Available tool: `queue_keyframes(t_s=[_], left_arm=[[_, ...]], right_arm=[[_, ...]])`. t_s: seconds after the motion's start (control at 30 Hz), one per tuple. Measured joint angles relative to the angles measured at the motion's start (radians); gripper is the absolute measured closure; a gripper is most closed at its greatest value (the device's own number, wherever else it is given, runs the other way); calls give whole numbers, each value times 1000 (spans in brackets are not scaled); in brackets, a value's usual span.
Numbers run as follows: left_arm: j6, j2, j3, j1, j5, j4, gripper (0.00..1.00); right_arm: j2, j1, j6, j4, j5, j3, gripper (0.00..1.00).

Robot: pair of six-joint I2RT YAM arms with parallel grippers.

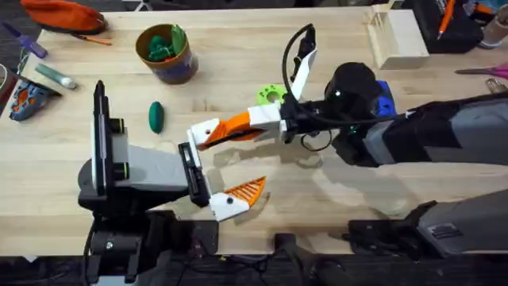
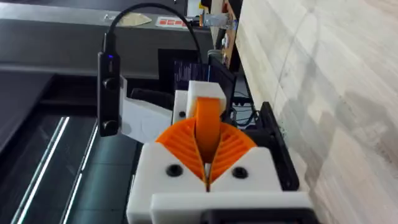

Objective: Pick up the gripper from the table and insert it into the empty holder that is missing its gripper. Then pick up a screw, insert it into the mounting hole, and use the screwdriver to tighten it. Finally, clean up the table by picking up the vegetable and placing it into the bucket.

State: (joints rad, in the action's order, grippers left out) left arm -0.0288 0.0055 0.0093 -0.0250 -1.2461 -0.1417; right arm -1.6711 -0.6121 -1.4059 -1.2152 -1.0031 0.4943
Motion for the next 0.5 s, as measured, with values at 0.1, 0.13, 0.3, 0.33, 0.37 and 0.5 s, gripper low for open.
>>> queue_keyframes(t_s=[0.1,0.13,0.3,0.33,0.37,0.5], left_arm=[[0,0,0,0,0,0,13],[0,0,0,0,-2,0,14],[0,0,0,6,-22,-4,15],[0,0,0,6,-23,-4,14],[0,0,0,6,-23,-4,14],[0,0,0,6,-26,-4,16]], right_arm=[[0,0,-1,0,0,0,975],[0,0,0,3,4,0,823],[0,1,4,4,26,0,160],[0,1,4,3,30,0,132],[0,1,4,5,31,0,124],[0,1,4,5,37,0,119]])
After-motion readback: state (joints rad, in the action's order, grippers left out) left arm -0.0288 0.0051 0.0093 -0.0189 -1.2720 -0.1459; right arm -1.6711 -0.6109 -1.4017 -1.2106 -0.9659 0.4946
